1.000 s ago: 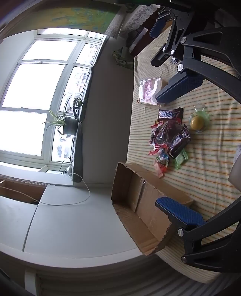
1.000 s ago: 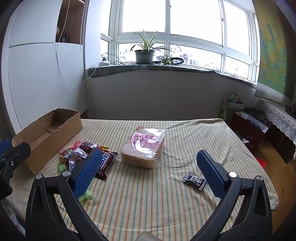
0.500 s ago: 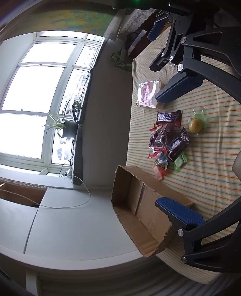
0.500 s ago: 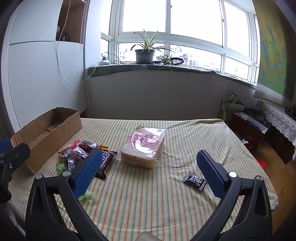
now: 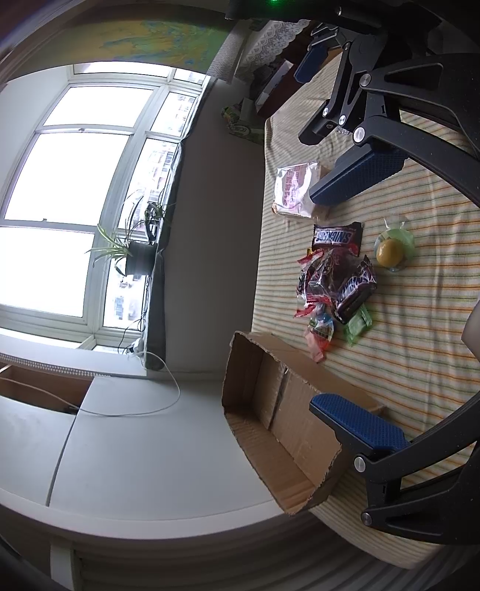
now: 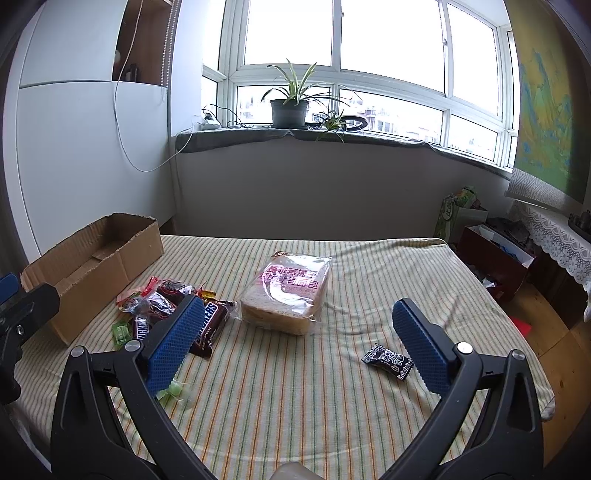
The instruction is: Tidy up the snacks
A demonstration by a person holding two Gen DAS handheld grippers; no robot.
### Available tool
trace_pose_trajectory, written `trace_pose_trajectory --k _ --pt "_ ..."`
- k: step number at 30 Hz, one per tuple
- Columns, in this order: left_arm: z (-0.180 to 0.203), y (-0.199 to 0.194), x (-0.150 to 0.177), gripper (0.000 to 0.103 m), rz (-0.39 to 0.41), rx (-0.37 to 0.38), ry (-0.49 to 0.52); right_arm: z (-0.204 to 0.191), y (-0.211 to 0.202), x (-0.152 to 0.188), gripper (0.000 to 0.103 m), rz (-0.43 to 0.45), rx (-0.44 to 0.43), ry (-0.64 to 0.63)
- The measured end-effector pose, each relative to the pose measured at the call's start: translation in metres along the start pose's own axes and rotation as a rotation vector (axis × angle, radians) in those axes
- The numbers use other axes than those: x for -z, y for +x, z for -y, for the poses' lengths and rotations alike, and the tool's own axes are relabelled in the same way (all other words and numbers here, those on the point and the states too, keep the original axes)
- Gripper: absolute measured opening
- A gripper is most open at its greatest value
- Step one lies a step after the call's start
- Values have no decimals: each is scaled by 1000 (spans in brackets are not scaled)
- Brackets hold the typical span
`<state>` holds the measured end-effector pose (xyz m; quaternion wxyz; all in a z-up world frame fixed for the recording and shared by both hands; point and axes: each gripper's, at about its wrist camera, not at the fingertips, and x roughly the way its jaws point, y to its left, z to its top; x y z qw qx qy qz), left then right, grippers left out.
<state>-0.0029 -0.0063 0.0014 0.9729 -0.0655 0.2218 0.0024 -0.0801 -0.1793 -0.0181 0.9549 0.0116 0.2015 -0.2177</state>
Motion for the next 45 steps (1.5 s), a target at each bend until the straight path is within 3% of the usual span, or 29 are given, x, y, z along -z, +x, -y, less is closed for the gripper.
trace_pose_trajectory --k 45 --pt "-2 0 4 101 -4 25 -5 0 1 4 103 -11 -7 -16"
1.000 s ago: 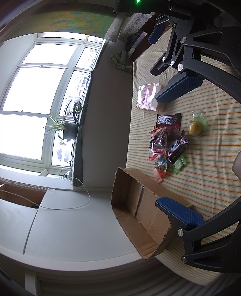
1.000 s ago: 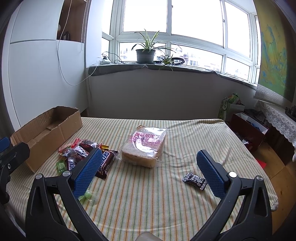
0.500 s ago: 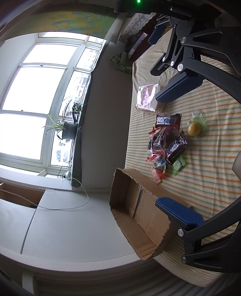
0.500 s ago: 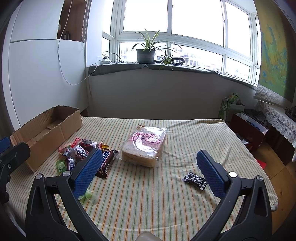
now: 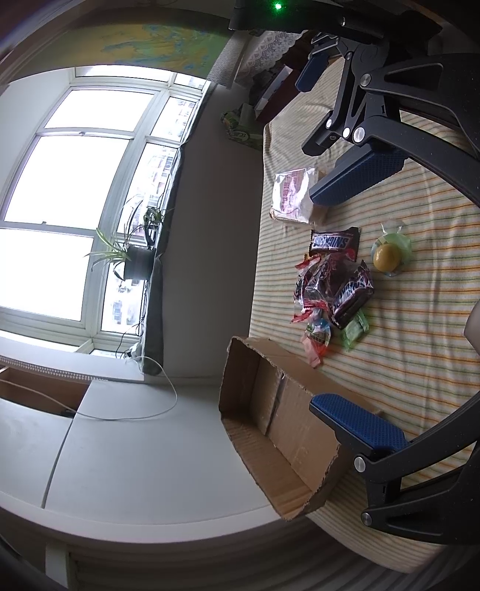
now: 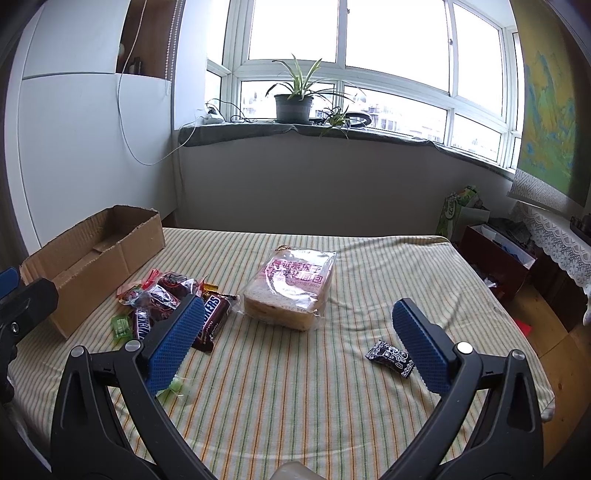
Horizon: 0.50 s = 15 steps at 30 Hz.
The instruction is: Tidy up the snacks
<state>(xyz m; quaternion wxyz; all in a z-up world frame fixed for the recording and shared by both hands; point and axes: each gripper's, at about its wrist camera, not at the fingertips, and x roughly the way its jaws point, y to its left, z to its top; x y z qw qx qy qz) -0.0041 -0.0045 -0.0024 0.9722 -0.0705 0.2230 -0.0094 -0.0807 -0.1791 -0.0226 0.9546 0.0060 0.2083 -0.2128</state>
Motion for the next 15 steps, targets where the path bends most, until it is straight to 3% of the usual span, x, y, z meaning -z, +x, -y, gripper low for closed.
trace_pose_trajectory --k 15 --pt "-4 4 3 101 -22 12 8 -6 5 3 103 -9 17 -50"
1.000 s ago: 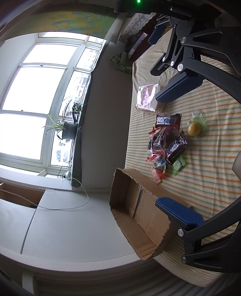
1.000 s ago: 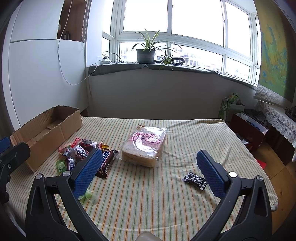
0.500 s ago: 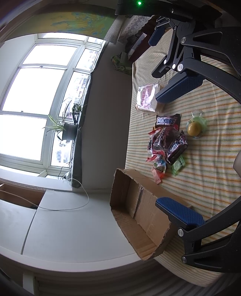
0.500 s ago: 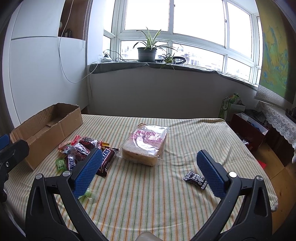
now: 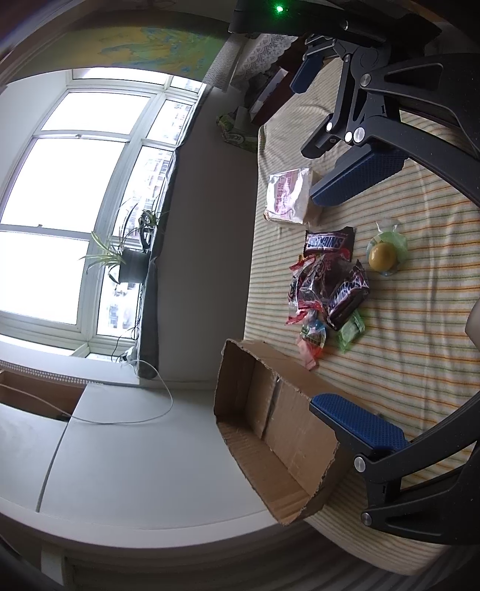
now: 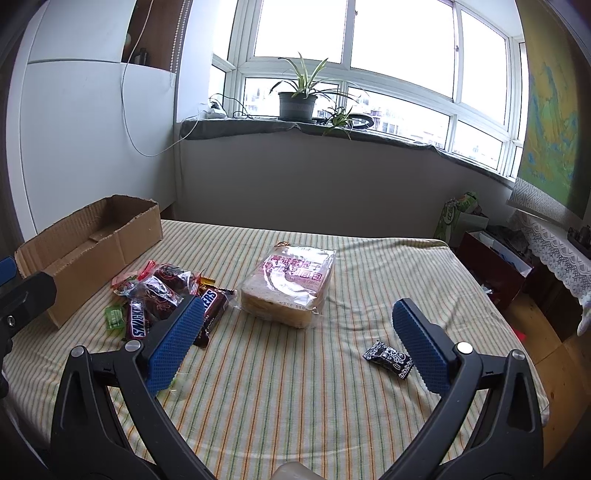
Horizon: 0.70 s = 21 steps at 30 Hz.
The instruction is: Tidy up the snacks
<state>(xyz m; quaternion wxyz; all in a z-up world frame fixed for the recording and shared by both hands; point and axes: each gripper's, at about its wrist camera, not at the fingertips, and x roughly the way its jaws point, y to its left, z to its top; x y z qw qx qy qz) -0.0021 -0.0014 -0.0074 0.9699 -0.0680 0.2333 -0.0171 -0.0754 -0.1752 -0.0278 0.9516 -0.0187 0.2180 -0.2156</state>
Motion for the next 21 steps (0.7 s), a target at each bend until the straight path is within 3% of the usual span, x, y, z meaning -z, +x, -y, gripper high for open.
trace_pose_trajectory --k 7,11,19,21 --pt "-10 11 4 101 -36 3 -4 -1 6 6 103 -14 -3 -34" --pt "-18 12 4 96 -40 6 -8 3 11 8 103 -44 -63 -25" --pt "-32 25 9 74 -93 49 -48 -3 21 22 103 -90 -149 -69" --pt "-33 32 14 66 -124 69 -59 -2 23 25 97 -104 -181 -62"
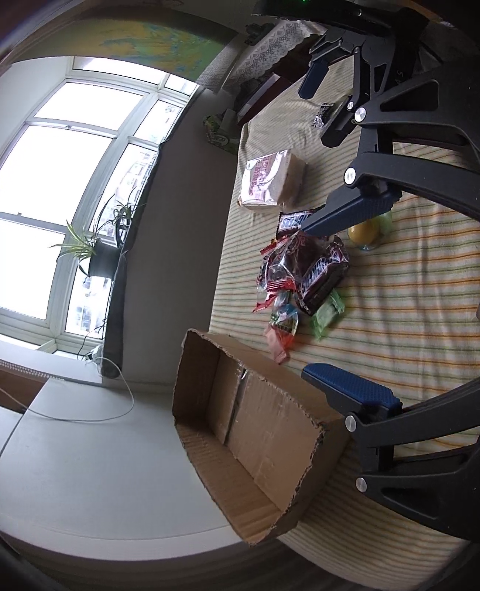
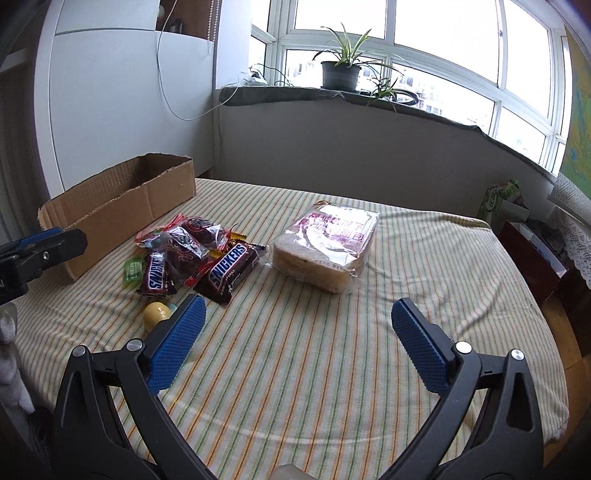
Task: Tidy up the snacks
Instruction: 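Grasp the black-and-white candy packet with the right gripper while the left gripper grasps the yellow ball candy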
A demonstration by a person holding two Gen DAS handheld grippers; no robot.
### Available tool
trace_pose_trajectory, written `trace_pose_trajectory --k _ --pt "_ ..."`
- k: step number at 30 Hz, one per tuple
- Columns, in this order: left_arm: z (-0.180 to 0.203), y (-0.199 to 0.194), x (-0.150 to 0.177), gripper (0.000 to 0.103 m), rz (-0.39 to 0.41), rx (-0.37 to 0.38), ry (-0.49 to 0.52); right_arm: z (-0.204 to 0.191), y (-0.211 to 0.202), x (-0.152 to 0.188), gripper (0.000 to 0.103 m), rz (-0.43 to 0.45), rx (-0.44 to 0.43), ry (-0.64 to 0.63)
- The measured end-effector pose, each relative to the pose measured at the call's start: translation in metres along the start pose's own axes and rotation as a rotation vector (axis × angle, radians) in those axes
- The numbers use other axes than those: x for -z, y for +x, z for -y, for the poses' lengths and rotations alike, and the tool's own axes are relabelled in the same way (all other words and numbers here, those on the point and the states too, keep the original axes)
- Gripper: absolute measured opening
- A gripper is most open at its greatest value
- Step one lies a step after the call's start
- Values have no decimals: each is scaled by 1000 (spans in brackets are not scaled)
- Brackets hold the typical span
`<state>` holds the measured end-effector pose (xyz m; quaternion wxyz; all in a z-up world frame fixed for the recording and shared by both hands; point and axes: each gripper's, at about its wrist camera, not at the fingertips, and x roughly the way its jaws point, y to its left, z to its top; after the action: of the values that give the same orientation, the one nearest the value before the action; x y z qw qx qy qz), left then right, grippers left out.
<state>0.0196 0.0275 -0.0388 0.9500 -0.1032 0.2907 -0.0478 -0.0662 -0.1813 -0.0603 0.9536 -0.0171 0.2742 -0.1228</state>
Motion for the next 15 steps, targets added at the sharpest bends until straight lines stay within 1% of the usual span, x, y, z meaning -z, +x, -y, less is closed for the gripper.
trace_pose_trajectory --k 1,3,5,6,9,12,14,15 --pt "0 3 2 63 -14 15 -5 3 1 1 92 -7 -17 11" --pt "1 8 6 60 -40 44 -15 12 2 1 91 -19 -47 51" --pt "2 14 10 56 -68 72 -22 27 1 0 90 -20 -52 101" --pt "3 16 12 52 -80 85 -27 36 -2 0 88 -13 -44 128" --pt "8 20 16 51 -103 113 -24 67 -8 -1 82 3 6 204" --pt "13 24 19 47 -127 135 -18 102 -8 3 79 -12 54 296" --pt "16 27 21 45 -143 151 -20 127 -5 8 66 -38 55 370" --pt "17 28 22 42 -147 153 -17 138 -3 11 64 -54 53 400"
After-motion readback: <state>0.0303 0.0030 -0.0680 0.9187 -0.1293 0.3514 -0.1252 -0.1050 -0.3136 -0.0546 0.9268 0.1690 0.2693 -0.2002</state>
